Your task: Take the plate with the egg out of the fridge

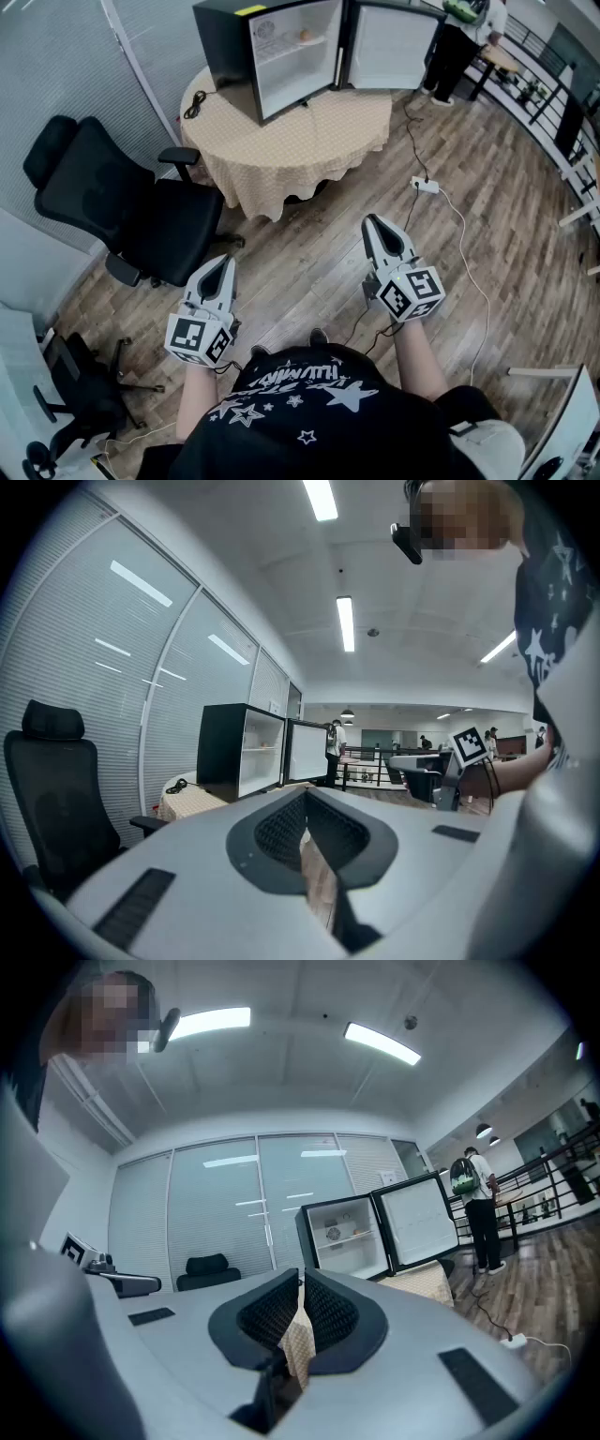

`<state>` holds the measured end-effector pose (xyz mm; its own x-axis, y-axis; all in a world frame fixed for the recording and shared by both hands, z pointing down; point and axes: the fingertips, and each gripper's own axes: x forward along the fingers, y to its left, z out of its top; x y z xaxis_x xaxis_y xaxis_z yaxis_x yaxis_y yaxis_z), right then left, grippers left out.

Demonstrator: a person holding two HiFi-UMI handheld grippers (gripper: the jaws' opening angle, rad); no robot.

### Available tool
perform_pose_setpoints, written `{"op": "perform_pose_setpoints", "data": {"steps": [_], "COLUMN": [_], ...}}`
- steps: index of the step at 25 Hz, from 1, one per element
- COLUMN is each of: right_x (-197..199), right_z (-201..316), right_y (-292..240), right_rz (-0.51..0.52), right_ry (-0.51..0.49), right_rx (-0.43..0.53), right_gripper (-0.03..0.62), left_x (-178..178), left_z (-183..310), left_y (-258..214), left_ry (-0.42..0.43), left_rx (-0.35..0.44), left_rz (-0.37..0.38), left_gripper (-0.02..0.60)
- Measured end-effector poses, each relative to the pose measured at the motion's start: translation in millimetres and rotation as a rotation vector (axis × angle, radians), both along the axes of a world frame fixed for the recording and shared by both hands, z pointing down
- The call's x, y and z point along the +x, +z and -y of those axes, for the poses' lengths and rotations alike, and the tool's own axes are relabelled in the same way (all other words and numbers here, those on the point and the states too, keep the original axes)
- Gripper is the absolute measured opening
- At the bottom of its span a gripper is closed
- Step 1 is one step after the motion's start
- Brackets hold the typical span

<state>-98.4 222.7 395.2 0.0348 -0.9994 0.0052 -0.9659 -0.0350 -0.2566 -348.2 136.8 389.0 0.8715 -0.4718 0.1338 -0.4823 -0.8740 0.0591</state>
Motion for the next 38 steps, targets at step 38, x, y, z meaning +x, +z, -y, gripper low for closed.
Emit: {"op": "perform_pose_setpoints", "data": {"steps": [38], "right_x": [84.0], "right_z": [58.8], "right_y": [43.5], "right_rz": [0.038], "right_ry": [-0.05], "right_rx": [-0.11], "right_gripper": [0.04], "left_x": [190.7], "left_z": [44.3], "left_y": [41.3], "left_ry": [0.045], "left_rx": [-0.058], "left_rz": [0.026], "left_gripper": [0.002]}}
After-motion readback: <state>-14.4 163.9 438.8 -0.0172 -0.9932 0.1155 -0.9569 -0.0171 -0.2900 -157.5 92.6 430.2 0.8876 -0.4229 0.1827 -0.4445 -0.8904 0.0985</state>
